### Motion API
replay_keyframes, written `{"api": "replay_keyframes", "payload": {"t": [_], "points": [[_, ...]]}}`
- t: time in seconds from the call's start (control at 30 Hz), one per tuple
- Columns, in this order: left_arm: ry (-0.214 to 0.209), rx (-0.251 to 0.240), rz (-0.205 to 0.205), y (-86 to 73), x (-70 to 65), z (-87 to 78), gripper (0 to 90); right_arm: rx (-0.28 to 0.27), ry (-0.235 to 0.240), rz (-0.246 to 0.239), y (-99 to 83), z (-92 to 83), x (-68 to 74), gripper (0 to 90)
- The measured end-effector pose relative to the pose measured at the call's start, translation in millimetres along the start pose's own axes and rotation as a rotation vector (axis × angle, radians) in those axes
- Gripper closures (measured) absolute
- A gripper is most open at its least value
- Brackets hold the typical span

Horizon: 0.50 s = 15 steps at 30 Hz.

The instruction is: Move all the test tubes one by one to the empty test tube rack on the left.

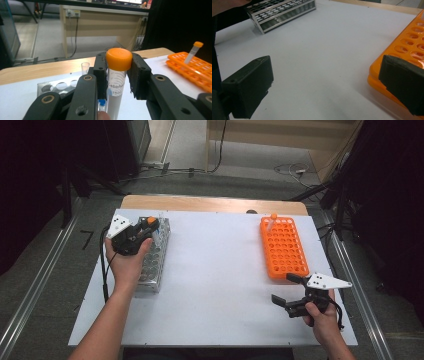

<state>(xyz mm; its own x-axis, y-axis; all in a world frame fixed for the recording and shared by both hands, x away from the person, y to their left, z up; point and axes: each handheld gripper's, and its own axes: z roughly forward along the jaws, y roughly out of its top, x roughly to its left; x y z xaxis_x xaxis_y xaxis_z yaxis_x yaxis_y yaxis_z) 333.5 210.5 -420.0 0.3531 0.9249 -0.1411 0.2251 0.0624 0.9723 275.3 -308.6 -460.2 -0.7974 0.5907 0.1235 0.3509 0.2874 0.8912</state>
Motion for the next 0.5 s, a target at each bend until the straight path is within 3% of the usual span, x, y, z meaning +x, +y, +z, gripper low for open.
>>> {"api": "replay_keyframes", "payload": {"t": [0.17,0.37,0.5], "points": [[0.021,0.05,-0.005,-5.7,1.4,0.1,70.8,0.003,-0.001,-0.001,-0.6,0.3,-0.4,0.0],[0.041,0.156,-0.001,-8.6,-0.2,1.4,70.6,0.005,-0.003,0.001,-1.1,1.1,-1.4,0.0],[0.032,0.17,-0.004,-8.4,-0.4,2.2,70.4,0.006,-0.005,0.002,-1.1,1.5,-0.8,0.0]]}}
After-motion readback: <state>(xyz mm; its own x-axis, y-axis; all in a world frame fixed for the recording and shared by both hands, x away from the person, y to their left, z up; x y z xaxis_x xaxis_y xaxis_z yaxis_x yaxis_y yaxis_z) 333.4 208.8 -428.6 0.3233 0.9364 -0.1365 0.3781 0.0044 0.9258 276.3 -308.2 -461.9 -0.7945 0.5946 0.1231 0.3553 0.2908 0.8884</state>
